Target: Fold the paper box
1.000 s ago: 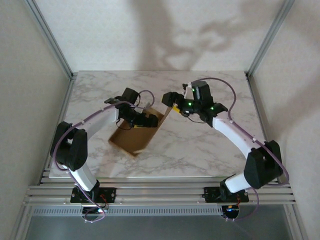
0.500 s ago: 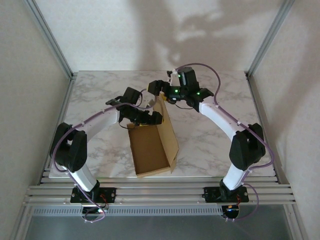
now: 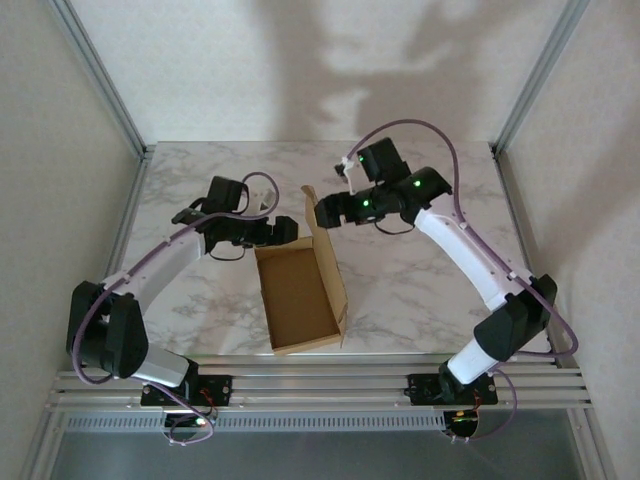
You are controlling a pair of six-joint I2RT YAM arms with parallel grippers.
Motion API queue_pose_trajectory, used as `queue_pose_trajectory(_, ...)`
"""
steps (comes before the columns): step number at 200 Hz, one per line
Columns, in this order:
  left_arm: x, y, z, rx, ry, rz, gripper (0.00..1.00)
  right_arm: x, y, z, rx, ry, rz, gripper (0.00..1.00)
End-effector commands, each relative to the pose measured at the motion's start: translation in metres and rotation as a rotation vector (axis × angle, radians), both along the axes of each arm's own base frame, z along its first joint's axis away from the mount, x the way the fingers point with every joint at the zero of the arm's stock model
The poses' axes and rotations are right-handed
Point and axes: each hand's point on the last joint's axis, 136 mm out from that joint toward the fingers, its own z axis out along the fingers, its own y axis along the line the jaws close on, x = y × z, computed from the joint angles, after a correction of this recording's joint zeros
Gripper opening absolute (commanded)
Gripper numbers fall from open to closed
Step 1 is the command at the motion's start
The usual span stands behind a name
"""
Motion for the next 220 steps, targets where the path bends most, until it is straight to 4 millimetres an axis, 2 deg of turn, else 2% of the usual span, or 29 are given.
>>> queue_pose_trajectory(1, 0.003, 0.015, 0.006, 0.023, -0.045, 0.05, 0.99, -0.022, -0.017, -0.014, -0.195, -0.01, 0.049, 0.78)
queue_pose_trajectory(11, 0.005, 0.018, 0.012, 0.019, -0.076, 0.06, 0.99, -0.023, -0.019, -0.018, -0.236, -0.013, 0.058, 0.76)
queue_pose_trajectory(16, 0.006, 0.02, 0.016, 0.016, -0.097, 0.066, 0.99, -0.029, -0.012, -0.021, -0.255, -0.018, 0.091, 0.74)
queue_pose_trajectory(37, 0.01, 0.026, 0.028, 0.007, -0.163, 0.092, 1.0, -0.03, -0.008, -0.029, -0.329, -0.045, 0.137, 0.61)
queue_pose_trajectory(45, 0.01, 0.027, 0.03, 0.002, -0.178, 0.099, 1.0, -0.027, -0.006, -0.031, -0.346, -0.063, 0.152, 0.5)
queue_pose_trajectory(56, 0.01, 0.028, 0.03, -0.003, -0.186, 0.102, 1.0, -0.022, -0.003, -0.031, -0.35, -0.093, 0.176, 0.42)
queue_pose_trajectory(72, 0.008, 0.03, 0.024, 0.0, -0.183, 0.103, 1.0, -0.021, 0.005, -0.03, -0.332, -0.136, 0.254, 0.36)
queue_pose_trajectory(88, 0.007, 0.032, 0.019, 0.009, -0.185, 0.1, 1.0, -0.01, 0.007, -0.03, -0.367, -0.195, 0.287, 0.26)
queue_pose_trajectory(108, 0.006, 0.033, 0.024, 0.004, -0.233, 0.091, 1.0, 0.006, 0.007, -0.026, -0.424, -0.25, 0.31, 0.15)
queue_pose_trajectory(143, 0.008, 0.037, 0.053, -0.041, -0.375, 0.11, 1.0, 0.04, 0.01, -0.021, -0.489, -0.336, 0.337, 0.16)
queue_pose_trajectory(171, 0.007, 0.035, 0.065, -0.067, -0.444, 0.092, 1.0, 0.064, 0.017, -0.017, -0.552, -0.391, 0.361, 0.17)
queue_pose_trajectory(189, 0.01, 0.04, 0.069, -0.046, -0.507, 0.109, 0.99, 0.072, 0.025, -0.016, -0.556, -0.403, 0.374, 0.38)
queue_pose_trajectory(203, 0.015, 0.049, 0.075, -0.015, -0.564, 0.151, 1.0, 0.077, 0.028, -0.012, -0.548, -0.419, 0.36, 0.47)
queue_pose_trajectory(220, 0.022, 0.058, 0.077, 0.017, -0.611, 0.196, 1.0, 0.078, 0.027, 0.003, -0.516, -0.449, 0.326, 0.55)
